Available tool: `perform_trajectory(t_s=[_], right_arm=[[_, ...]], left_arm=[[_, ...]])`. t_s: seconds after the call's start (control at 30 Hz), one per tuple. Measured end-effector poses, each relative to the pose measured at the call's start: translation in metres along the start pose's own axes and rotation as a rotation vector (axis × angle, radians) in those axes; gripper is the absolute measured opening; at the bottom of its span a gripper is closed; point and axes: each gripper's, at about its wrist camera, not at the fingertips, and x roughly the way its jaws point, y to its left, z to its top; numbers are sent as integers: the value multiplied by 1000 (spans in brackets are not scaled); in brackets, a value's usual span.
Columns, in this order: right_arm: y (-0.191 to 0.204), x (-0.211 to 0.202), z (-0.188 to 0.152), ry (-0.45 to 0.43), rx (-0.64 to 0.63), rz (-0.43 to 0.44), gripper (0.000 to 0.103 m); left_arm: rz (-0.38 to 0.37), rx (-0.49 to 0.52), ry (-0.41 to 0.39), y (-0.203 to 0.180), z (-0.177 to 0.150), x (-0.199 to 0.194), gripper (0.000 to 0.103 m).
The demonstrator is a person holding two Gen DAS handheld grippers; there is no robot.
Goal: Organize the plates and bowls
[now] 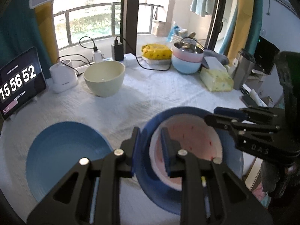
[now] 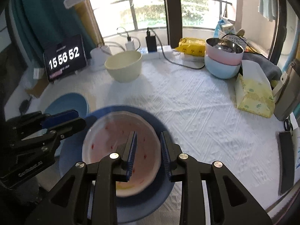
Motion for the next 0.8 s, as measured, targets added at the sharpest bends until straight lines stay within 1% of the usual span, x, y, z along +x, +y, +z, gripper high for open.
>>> perform_trajectory(t_s=[0.13,0.33,0.43,0.57,0.73,0.8], right_arm=[[-7,5,8,-26,21,1,28],[-7,24,14,18,1,4,28],[-5,32,14,40,-17,0,34],[-7,37,16,61,-13,6,35],[-8,32,25,39,-9,10,36],[-8,29,29,27,-5,14,38]], left_arm=[[7,4,-5,1,7,8,23],[17,17,50,-1,10,28,24],[22,11,64,-2,9,32,24],[15,-3,77,-1,11,35,25],[12,-27,57,2,19,29,25],[14,-34,44,3,22,26,26]])
